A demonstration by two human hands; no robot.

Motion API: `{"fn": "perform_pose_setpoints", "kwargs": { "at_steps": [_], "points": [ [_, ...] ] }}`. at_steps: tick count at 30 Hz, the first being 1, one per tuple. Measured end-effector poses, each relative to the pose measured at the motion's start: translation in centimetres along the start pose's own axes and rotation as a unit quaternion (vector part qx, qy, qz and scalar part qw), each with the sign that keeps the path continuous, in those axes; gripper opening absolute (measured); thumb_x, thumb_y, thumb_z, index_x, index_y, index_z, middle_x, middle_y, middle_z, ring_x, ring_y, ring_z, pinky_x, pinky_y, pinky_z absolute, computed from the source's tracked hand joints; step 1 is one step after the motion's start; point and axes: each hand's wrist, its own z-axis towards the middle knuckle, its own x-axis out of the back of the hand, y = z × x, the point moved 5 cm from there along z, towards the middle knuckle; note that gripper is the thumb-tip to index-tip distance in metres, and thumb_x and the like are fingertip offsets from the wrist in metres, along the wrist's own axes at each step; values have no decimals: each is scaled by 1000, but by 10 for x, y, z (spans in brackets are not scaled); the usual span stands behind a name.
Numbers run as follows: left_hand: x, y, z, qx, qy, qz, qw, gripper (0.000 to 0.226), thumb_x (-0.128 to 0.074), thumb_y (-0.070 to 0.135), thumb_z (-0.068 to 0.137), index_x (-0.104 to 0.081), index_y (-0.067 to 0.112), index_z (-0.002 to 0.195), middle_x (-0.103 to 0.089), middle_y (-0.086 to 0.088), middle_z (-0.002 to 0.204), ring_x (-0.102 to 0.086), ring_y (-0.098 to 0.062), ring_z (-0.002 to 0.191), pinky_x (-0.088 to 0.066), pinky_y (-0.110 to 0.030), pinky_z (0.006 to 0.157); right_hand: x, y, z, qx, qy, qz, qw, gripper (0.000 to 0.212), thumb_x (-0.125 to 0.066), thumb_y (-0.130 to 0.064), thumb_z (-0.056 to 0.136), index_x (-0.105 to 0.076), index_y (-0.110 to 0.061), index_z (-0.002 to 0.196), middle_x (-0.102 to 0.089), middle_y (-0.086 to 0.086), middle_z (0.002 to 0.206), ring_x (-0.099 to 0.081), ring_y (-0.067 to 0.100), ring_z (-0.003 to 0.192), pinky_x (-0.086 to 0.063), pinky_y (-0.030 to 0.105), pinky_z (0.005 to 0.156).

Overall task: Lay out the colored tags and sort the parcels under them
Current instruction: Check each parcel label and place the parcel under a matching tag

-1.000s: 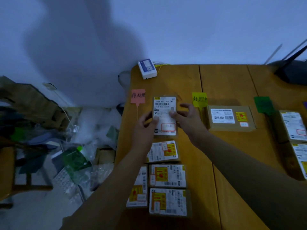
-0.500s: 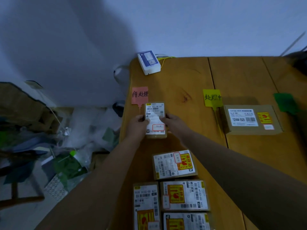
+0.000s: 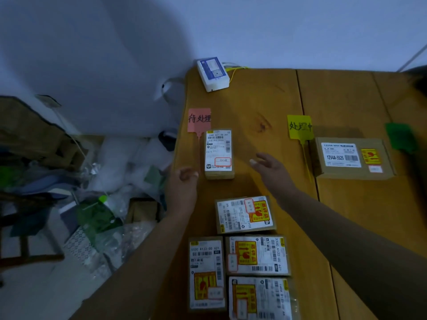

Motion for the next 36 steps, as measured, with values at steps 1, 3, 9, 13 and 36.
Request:
{"fn": "perform_pose_setpoints", "kwargs": {
  "at_steps": [1,3,9,13,36],
  "points": [
    [2,-9,-10,10,-30,18,999,16,-70,32,96,-66,35,111,-70,14,104,-64,0,89,-46,-22,68,7,7,-8,-4,2,-12,1000,58,-65,-43,102,-50,-25,154,-58,5,150,-53,19,125,-43,36,94],
    [3,-29,-30,33,-101,69,992,12,-68,39,96,-67,38,109,-69,15,105,-66,-9,100,-53,-32,82,18,23,-24,-20,4,-27,999,56,-66,-43,101,-52,-25,152,-61,2,142,-54,19,123,-41,37,94],
    [-5,-49,-81,59,-205,123,969,37,-60,55,97,-72,31,122,-72,20,101,-66,0,89,-49,-27,69,26,66,-71,-58,1,-24,998,51,-67,-39,101,-58,-21,148,-67,4,136,-64,24,120,-48,38,93],
    [-17,-37,-99,19,-196,130,972,33,-58,53,99,-74,30,116,-78,12,102,-73,-12,93,-61,-44,85,21,74,-89,-50,-40,-37,997,48,-64,-43,103,-61,-22,146,-67,2,141,-64,27,126,-51,50,106],
    [-109,225,-262,-138,-222,-295,919,64,-68,52,90,-46,46,150,-68,-2,134,-74,-23,112,-63,-43,85,228,-49,-192,72,-258,191,944,62,-82,-5,85,-60,-21,140,-71,21,133,-73,35,118,-59,46,102]
  ]
}}
